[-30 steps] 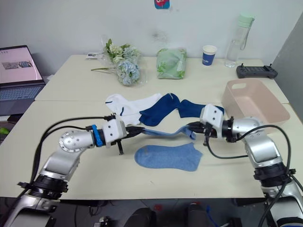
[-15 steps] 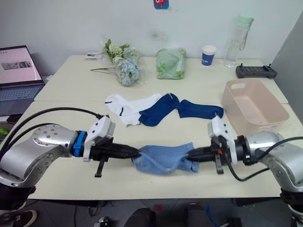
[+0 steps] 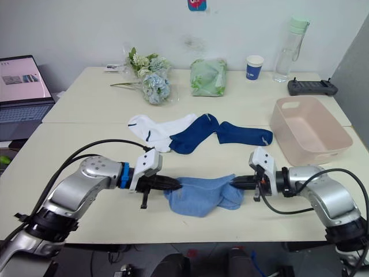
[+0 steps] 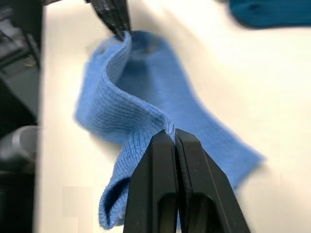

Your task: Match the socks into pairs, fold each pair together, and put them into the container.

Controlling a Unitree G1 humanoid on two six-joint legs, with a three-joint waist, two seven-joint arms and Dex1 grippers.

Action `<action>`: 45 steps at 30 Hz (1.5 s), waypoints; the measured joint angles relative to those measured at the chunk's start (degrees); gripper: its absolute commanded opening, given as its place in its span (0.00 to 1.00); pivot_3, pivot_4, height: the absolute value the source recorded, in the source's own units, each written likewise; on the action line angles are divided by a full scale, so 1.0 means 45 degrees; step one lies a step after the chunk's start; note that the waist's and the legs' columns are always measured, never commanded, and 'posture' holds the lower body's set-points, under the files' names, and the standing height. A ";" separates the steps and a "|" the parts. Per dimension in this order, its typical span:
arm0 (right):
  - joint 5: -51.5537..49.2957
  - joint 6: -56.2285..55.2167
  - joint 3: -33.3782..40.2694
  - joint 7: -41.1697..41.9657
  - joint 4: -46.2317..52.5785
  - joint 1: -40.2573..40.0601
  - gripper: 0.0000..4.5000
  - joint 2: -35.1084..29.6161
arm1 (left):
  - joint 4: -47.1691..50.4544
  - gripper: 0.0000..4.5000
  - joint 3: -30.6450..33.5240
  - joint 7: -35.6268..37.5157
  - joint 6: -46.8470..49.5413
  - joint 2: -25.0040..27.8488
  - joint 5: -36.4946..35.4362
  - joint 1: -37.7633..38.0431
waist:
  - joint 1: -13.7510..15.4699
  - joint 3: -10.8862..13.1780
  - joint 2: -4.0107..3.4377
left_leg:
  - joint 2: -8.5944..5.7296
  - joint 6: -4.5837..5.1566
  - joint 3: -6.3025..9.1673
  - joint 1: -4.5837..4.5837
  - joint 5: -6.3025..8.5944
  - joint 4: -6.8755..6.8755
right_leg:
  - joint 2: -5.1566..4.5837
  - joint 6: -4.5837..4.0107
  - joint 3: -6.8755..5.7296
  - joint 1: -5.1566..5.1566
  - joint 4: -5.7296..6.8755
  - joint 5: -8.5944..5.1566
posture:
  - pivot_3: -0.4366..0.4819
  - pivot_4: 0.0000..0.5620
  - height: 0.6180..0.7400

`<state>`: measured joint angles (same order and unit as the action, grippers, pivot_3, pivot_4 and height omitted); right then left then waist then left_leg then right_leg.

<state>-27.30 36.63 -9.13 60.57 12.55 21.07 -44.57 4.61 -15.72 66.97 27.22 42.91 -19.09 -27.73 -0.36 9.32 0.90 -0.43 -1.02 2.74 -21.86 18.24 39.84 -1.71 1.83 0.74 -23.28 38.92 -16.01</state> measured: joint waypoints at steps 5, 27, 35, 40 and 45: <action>0.0841 -0.0762 -0.0334 0.0164 -0.1259 0.0617 0.00 0.0440 | -0.0988 0.01 -0.0101 -0.0035 -0.0107 -0.0384 0.0751 -0.0637 | -0.0015 0.0000 -0.0001 | -0.0001 0.0000 0.0001 0.0001 0.0000 -0.0001 | -0.0001 0.0000 0.0002 -0.0001 0.0001 0.0000 | 0.48 0.27 1.00; 0.1763 -0.1332 0.0227 -0.0178 -0.2550 0.0987 0.55 0.0975 | -0.2616 0.64 -0.0849 0.0207 -0.0913 -0.0865 0.2792 -0.1418 | -0.0013 0.0000 -0.0002 | -0.0003 -0.0003 0.0003 -0.0004 -0.0002 0.0002 | -0.0006 -0.0001 0.0003 -0.0005 0.0006 0.0001 | 0.48 0.27 1.00; 0.0616 0.0031 0.1178 0.0269 -0.0227 -0.0974 0.55 -0.0170 | -0.2021 0.64 0.0644 -0.0031 -0.1553 -0.0734 0.2171 -0.0779 | -0.0016 -0.0001 -0.0001 | -0.0001 -0.0001 0.0006 -0.0004 0.0000 0.0000 | -0.0066 -0.0001 0.0003 -0.0004 0.0006 0.0001 | 0.48 0.27 1.00; 0.0384 0.0364 0.1198 -0.0085 0.0302 -0.1213 0.55 -0.0036 | -0.1071 0.64 0.1138 0.0215 -0.1933 -0.0200 0.1851 0.0078 | -0.0070 -0.0001 -0.0002 | 0.0000 -0.0001 0.0008 -0.0002 0.0000 0.0000 | -0.0065 -0.0001 0.0000 -0.0003 0.0009 0.0001 | 0.48 0.27 1.00; 0.0419 0.0324 0.1061 -0.0242 0.0294 -0.1337 0.33 0.0158 | 0.0273 0.66 0.1187 0.0484 -0.1909 -0.0014 0.1402 0.0842 | -0.0021 -0.0001 -0.0002 | -0.0004 -0.0001 0.0005 -0.0003 0.0000 0.0000 | -0.0066 0.0000 0.0001 -0.0001 0.0006 0.0000 | 0.48 0.27 1.00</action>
<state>-25.42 38.09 -4.36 59.48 13.87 15.05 -43.86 5.84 -10.38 69.15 18.63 42.84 -12.79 -23.94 -0.45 9.32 0.89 -0.45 -1.02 2.76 -21.88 18.23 39.84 -2.00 1.83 0.75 -23.28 38.95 -16.01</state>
